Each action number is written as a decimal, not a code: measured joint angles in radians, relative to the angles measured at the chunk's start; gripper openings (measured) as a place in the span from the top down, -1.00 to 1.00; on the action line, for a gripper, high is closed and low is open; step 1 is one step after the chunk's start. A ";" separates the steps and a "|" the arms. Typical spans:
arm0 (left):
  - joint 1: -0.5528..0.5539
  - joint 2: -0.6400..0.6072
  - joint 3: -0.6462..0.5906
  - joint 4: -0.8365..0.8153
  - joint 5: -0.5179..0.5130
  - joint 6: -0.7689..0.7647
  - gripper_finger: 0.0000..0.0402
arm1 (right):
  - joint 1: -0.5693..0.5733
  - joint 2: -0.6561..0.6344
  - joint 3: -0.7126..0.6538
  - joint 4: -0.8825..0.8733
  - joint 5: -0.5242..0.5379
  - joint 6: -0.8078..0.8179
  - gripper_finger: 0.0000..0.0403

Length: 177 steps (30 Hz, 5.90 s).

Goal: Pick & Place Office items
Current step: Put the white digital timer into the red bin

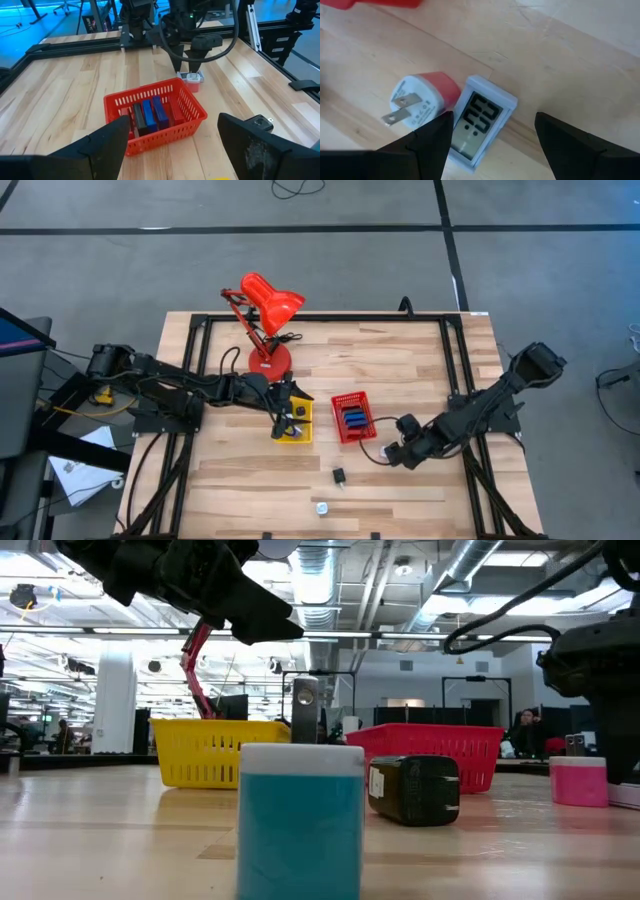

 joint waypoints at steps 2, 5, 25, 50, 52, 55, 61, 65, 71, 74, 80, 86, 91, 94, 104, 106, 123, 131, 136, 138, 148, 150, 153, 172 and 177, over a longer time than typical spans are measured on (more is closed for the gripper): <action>0.000 0.000 0.000 0.000 0.000 0.000 -0.48 | 0.000 0.009 0.002 -0.001 0.002 0.009 -0.37; 0.000 0.000 0.000 0.000 0.000 0.000 -0.48 | 0.000 0.008 0.002 -0.001 0.002 0.010 -0.37; 0.000 0.000 0.000 -0.006 0.000 0.000 -0.48 | -0.032 0.048 0.006 -0.010 -0.027 0.020 -0.37; 0.000 0.000 0.000 -0.038 0.000 -0.003 -0.48 | -0.032 0.057 0.021 0.006 -0.020 0.064 -0.36; 0.000 0.000 0.000 -0.038 0.000 -0.003 -0.48 | -0.032 0.059 0.021 0.008 -0.019 0.066 -0.36; 0.000 0.000 0.000 -0.038 0.000 -0.004 -0.48 | -0.032 0.059 0.021 0.015 -0.015 0.076 -0.36; 0.000 0.000 0.000 -0.038 0.000 -0.004 -0.48 | -0.031 0.059 0.022 0.002 -0.025 0.082 -0.36; 0.000 0.000 0.000 -0.038 0.000 -0.004 -0.48 | -0.023 0.059 0.021 0.007 -0.023 0.066 -0.36; 0.000 0.000 0.000 -0.038 0.000 -0.004 -0.48 | -0.017 0.015 0.018 -0.002 -0.024 0.050 -0.36; 0.000 0.000 0.000 -0.038 0.000 -0.007 -0.48 | -0.016 -0.011 0.015 -0.052 -0.033 0.047 -0.36; 0.000 0.000 0.000 -0.038 0.000 -0.007 -0.48 | -0.016 0.003 0.015 -0.055 -0.033 0.062 -0.36; 0.000 0.000 0.000 -0.038 0.000 -0.007 -0.48 | -0.017 0.048 0.020 -0.037 -0.027 0.046 -0.36; 0.000 0.000 0.000 -0.038 0.000 -0.007 -0.48 | -0.017 0.050 0.019 -0.041 -0.035 0.053 -0.30; 0.000 0.000 0.000 -0.038 0.000 -0.007 -0.48 | -0.017 0.050 0.018 -0.010 -0.034 0.053 -0.14; 0.000 0.000 0.000 -0.037 0.000 -0.007 -0.48 | -0.017 0.055 0.016 0.004 -0.029 0.044 0.75; 0.000 0.000 0.000 -0.037 0.000 -0.007 -0.48 | -0.017 0.054 0.016 0.003 -0.027 0.015 0.80; -0.001 0.000 0.000 -0.062 0.000 -0.007 -0.48 | -0.173 -0.002 0.356 -0.286 0.349 -0.797 0.78; -0.001 0.000 0.000 -0.115 0.000 -0.094 -0.48 | -0.259 0.058 0.357 0.055 0.239 -1.223 0.78; -0.001 0.000 0.000 -0.137 0.000 -0.105 -0.48 | -0.261 0.139 0.356 0.111 0.167 -1.293 0.78; -0.001 0.000 0.000 -0.138 0.000 -0.105 -0.48 | -0.257 0.162 0.356 0.140 0.153 -1.302 0.78; -0.001 0.000 0.000 -0.134 0.000 -0.109 -0.48 | -0.262 0.207 0.357 0.200 0.081 -1.363 0.78; -0.001 0.000 0.000 -0.134 0.000 -0.109 -0.48 | -0.262 0.205 0.358 0.207 0.084 -1.378 0.78; -0.001 0.000 0.000 -0.134 0.000 -0.109 -0.48 | -0.267 0.210 0.357 0.207 0.075 -1.398 0.78; -0.001 0.000 0.000 -0.132 0.000 -0.109 -0.48 | -0.307 0.250 0.358 0.145 -0.092 -1.559 0.75; -0.001 0.000 0.000 -0.132 0.000 -0.109 -0.48 | -0.308 0.257 0.357 0.095 -0.104 -1.554 0.71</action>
